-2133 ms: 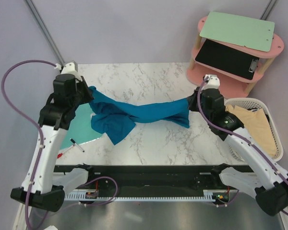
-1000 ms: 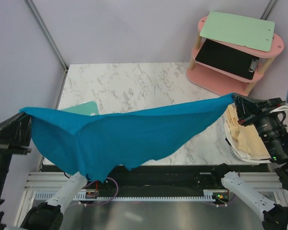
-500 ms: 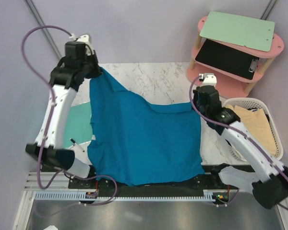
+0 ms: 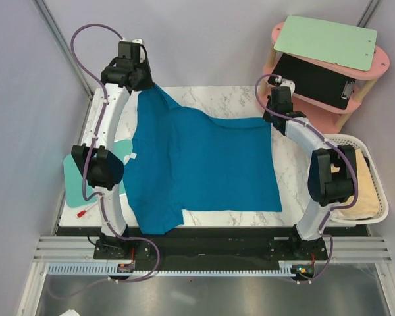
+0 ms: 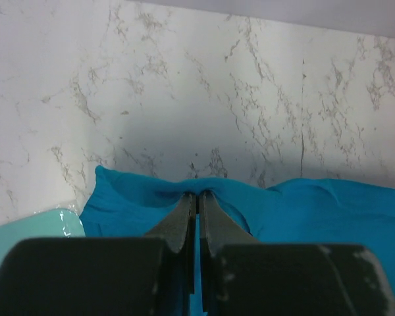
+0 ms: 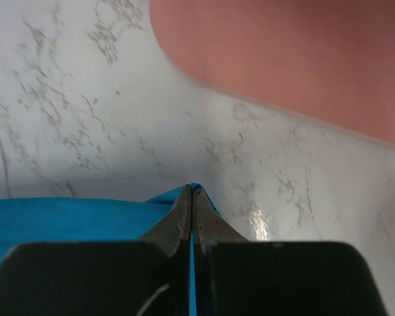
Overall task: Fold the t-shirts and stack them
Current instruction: Flatten out the tshirt, then fold the flattened tshirt in 1/3 of the way
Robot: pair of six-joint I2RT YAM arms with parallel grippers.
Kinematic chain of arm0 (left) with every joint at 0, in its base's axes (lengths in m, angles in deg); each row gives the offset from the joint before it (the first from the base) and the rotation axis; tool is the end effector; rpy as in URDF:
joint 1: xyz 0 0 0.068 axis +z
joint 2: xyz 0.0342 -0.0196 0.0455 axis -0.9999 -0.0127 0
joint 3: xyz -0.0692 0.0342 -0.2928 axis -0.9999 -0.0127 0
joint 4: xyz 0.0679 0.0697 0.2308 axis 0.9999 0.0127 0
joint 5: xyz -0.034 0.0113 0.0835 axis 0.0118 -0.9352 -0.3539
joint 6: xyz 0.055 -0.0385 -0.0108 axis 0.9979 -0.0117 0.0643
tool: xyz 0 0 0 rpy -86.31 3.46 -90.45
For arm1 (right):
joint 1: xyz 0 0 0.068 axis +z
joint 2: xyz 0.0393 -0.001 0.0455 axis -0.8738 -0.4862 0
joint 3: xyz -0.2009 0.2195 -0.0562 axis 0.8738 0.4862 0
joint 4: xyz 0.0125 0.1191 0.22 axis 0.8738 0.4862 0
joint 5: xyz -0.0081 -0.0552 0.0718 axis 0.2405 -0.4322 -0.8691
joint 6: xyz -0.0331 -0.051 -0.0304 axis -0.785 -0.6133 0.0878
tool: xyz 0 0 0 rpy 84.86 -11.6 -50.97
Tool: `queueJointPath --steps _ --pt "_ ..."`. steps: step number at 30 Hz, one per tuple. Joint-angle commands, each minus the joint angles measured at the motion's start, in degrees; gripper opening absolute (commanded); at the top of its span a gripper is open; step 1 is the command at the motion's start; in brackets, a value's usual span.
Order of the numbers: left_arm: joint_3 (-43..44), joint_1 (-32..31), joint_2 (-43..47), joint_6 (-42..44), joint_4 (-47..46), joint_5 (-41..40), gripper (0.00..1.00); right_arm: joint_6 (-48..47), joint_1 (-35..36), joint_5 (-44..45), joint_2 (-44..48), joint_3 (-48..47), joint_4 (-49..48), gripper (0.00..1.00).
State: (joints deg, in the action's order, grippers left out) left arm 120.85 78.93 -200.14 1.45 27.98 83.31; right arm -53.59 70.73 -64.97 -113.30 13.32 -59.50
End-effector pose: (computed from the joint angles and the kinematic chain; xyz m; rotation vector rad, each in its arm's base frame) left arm 0.4619 -0.0815 0.4078 -0.1340 2.2362 -0.1953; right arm 0.4148 0.0576 0.2719 0.3122 2.1773 -0.0087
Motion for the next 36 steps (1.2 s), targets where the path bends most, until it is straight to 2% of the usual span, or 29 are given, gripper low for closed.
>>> queueJointPath --steps 1,4,8,14,18,21,36 --pt "0.23 0.77 3.05 1.71 -0.62 -0.42 0.02 1.23 -0.6 -3.47 -0.6 -5.05 -3.67 0.0" --pt "-5.74 0.77 6.39 1.62 -0.97 -0.33 0.02 1.84 -0.86 -5.31 -0.33 -4.08 -2.88 0.0" --pt "-19.16 0.77 11.75 0.83 -1.94 -2.17 0.02 2.55 -0.86 -8.03 0.54 -1.36 -1.3 0.0" --pt "-33.6 0.77 20.02 -0.14 -4.4 -4.2 0.02 2.29 -1.91 -11.37 0.55 -1.18 4.67 0.0" --pt "-37.75 0.86 23.26 -0.67 -4.49 -3.32 0.02 1.32 -3.06 -15.85 -0.86 -4.6 10.56 0.0" --pt "-40.82 0.77 24.85 -1.1 -4.57 -2.27 0.02 0.62 -3.32 -15.95 -1.21 -6.19 13.38 0.0" --pt "-53.21 0.77 32.41 -2.6 -0.09 2.48 0.02 -0.35 -3.85 -19.2 -7.19 -7.07 16.37 0.0"
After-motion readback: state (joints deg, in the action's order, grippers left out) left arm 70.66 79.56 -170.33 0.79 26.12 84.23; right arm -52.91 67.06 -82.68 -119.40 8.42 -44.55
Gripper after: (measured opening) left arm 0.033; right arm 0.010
